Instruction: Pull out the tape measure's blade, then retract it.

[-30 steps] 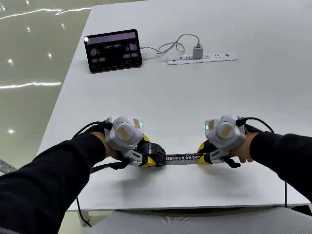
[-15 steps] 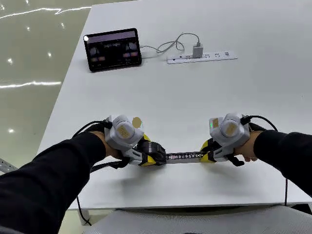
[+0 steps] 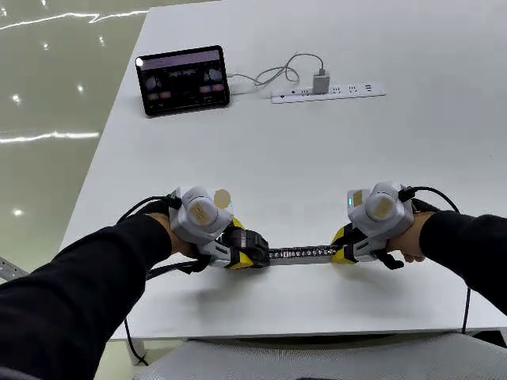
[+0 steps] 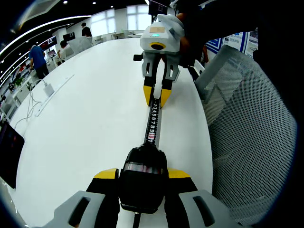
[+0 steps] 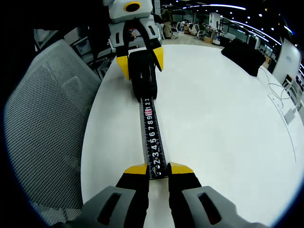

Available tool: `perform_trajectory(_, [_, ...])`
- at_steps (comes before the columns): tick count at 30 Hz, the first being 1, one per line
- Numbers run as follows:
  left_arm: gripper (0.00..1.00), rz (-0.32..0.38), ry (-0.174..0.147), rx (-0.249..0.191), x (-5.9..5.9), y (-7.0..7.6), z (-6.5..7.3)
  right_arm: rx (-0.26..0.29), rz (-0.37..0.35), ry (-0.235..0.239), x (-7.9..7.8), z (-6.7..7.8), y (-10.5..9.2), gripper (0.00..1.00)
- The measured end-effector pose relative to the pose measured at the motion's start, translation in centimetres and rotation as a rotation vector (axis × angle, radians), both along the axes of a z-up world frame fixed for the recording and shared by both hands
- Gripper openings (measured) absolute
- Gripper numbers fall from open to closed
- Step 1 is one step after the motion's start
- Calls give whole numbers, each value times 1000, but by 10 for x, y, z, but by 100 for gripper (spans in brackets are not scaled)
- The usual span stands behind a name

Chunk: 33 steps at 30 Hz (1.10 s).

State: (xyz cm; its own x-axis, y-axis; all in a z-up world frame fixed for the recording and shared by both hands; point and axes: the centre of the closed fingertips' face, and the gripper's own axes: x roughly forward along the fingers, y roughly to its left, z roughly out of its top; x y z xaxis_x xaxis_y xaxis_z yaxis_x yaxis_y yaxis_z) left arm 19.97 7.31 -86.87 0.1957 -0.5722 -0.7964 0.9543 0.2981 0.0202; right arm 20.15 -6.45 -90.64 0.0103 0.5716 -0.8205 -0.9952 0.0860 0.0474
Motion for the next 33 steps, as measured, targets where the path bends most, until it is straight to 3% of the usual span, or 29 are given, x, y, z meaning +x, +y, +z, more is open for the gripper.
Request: perform_trajectory(33, [32, 2, 1, -2, 0, 0, 0, -2, -20, -1, -2, 0, -12, 10])
